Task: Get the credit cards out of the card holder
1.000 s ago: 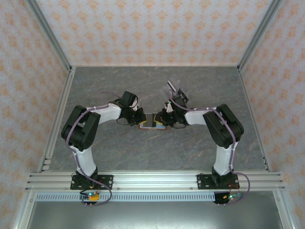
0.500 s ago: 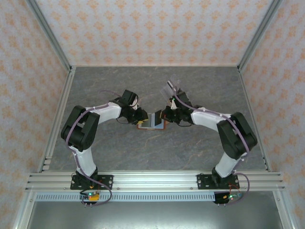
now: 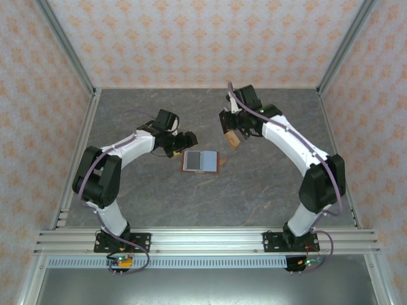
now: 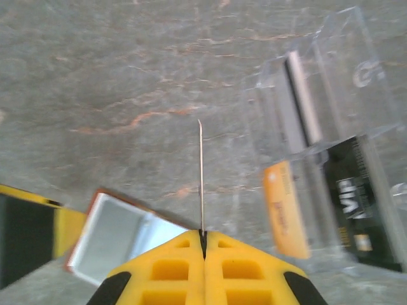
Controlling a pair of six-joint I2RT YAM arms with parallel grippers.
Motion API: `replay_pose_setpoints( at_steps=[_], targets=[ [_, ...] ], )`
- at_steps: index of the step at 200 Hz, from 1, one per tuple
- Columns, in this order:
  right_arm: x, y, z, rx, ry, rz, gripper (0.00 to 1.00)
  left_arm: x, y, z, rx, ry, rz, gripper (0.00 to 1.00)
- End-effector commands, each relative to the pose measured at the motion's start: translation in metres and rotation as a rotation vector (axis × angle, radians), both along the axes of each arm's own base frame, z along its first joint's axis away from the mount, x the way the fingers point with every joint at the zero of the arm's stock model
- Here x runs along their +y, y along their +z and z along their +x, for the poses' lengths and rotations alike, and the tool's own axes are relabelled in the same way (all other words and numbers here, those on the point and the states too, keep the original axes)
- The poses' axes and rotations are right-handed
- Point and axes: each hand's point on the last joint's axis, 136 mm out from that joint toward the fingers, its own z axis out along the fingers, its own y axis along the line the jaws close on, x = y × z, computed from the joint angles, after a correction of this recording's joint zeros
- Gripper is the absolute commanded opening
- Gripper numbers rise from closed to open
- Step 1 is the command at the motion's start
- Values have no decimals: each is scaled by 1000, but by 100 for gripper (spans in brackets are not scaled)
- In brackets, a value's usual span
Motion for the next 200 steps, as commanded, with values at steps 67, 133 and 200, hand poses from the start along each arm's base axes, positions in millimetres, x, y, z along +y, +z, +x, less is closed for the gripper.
replay_pose_setpoints(
  at_steps=[67,133,200],
  targets=[
    [-78,-45,21,192,67,-294,0,48,14,-8,-56,60,158,100],
    [-75,-53,35,227,130,-264,0,48,8,-8,-34,70,158,100],
    [-84,-62,34,234,166,-334,2,49,6,-14,-26,63,161,100]
  ],
)
